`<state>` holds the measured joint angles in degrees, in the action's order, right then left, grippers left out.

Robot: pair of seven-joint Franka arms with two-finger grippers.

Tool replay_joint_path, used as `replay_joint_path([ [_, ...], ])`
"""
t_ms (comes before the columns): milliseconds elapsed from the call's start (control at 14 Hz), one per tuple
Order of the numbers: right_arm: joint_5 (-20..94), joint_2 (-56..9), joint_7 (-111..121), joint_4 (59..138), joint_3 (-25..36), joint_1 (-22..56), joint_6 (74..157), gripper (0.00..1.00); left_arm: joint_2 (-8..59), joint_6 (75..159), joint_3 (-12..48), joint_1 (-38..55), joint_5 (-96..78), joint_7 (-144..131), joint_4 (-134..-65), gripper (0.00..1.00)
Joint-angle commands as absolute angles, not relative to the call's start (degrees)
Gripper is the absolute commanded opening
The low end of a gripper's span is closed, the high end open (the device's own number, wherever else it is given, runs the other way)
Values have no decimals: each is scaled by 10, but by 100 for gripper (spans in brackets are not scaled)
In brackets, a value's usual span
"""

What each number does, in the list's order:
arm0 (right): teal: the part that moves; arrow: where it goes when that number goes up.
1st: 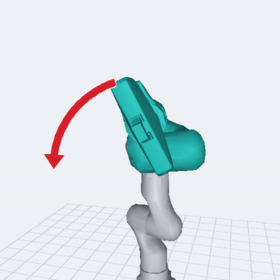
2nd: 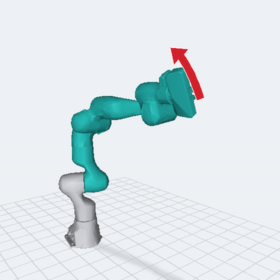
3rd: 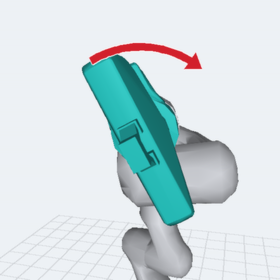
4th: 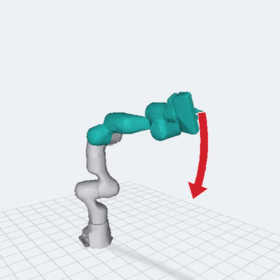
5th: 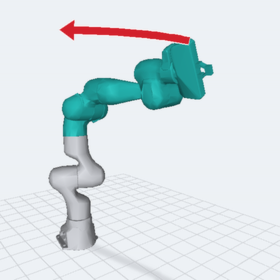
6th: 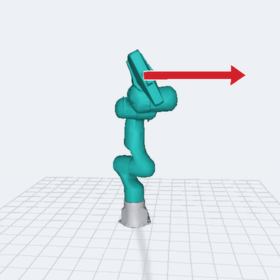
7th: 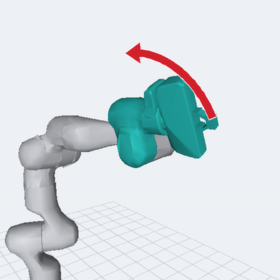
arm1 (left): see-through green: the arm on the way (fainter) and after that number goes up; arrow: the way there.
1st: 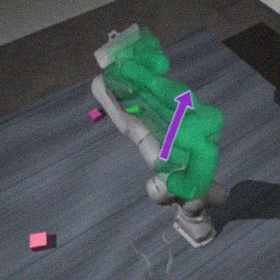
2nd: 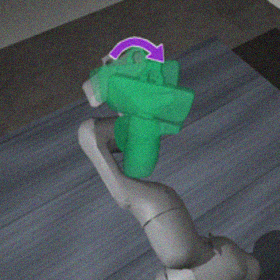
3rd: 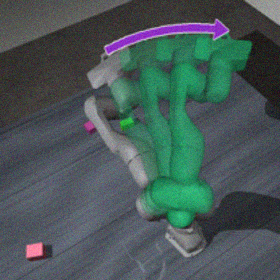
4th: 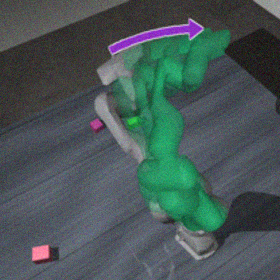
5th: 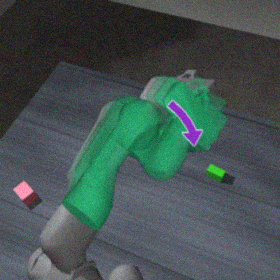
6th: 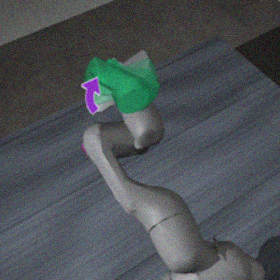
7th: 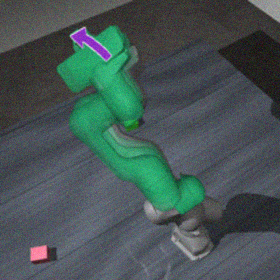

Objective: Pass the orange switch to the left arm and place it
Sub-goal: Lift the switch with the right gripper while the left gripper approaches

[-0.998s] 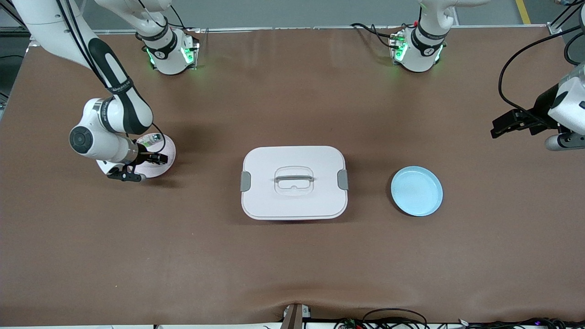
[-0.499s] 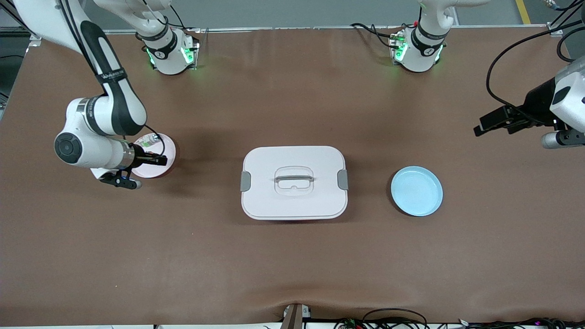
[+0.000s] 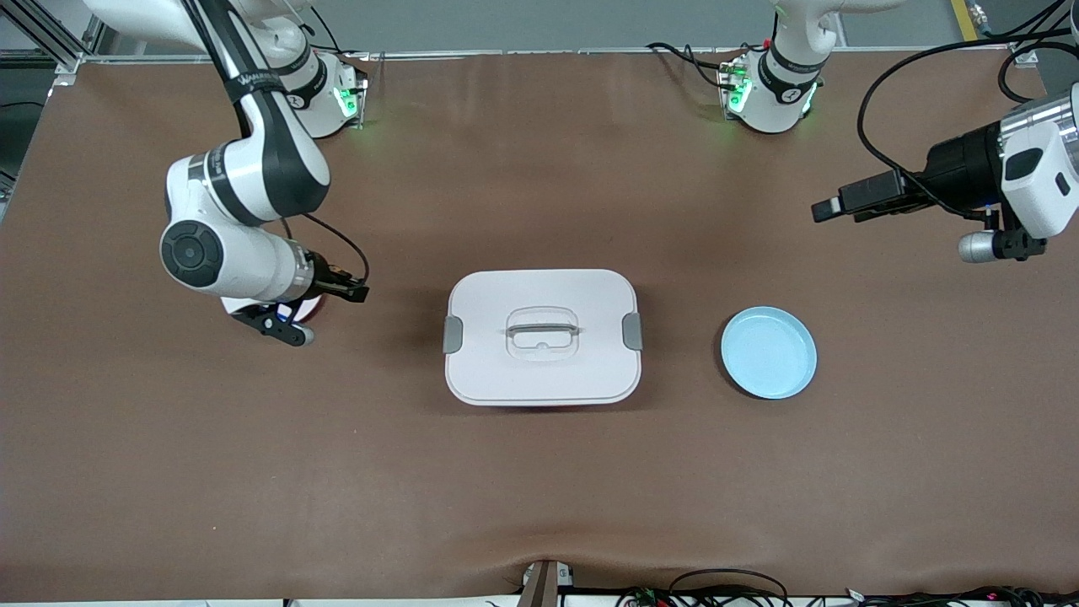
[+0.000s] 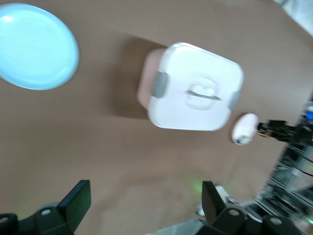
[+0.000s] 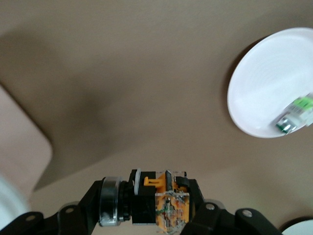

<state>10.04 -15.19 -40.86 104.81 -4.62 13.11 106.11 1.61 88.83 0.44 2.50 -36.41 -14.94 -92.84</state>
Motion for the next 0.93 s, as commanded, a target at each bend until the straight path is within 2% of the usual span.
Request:
replay_joint_path([
  [0,149,-184,-515,960,-40,158,1018,0,-7,937,39,24,-403,-179,-958,100],
  [214,175,-227,-606,874,-40,183,982,0,-42,1034,90,24,-431,-204,-1023,100],
  [428,178,-250,-677,834,-41,211,982,0,-97,1160,143,24,-491,-204,-1122,100],
  [855,272,-301,-806,724,-41,251,982,0,-85,1327,233,25,-579,-215,-1174,100],
])
